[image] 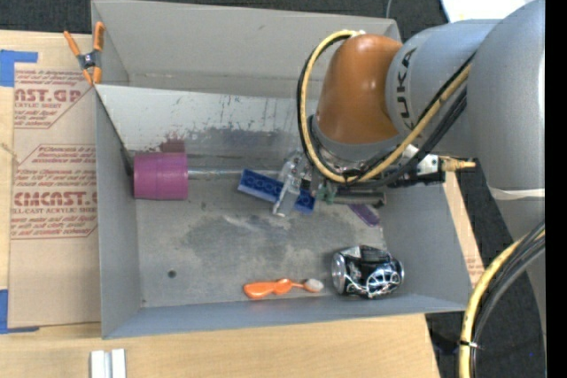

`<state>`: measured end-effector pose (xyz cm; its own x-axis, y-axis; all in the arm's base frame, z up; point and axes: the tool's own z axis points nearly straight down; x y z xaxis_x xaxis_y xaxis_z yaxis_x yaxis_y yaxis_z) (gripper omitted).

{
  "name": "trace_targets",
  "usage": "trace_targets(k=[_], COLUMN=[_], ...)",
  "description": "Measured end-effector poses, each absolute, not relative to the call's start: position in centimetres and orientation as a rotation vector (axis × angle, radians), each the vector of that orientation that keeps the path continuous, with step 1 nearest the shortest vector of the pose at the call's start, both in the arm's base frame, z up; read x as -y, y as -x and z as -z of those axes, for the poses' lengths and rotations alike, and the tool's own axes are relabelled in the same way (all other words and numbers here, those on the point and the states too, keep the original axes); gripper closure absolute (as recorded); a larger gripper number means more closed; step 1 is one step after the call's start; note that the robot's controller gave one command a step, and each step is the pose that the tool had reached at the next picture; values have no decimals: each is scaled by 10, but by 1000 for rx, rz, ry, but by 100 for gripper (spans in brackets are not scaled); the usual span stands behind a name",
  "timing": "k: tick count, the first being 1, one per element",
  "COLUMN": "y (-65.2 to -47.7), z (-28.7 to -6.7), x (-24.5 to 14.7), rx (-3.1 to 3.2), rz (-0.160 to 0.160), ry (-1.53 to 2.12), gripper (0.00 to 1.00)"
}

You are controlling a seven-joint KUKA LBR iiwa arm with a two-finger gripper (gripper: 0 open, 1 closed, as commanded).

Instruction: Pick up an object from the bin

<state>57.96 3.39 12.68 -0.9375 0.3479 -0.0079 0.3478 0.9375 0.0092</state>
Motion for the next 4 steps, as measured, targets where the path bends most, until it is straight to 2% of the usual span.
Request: trace_targets(k=[4], y=[-580], z=[-177], x=[-35], rx=[-3081], rz=[-17], ry=[-551], gripper=[100])
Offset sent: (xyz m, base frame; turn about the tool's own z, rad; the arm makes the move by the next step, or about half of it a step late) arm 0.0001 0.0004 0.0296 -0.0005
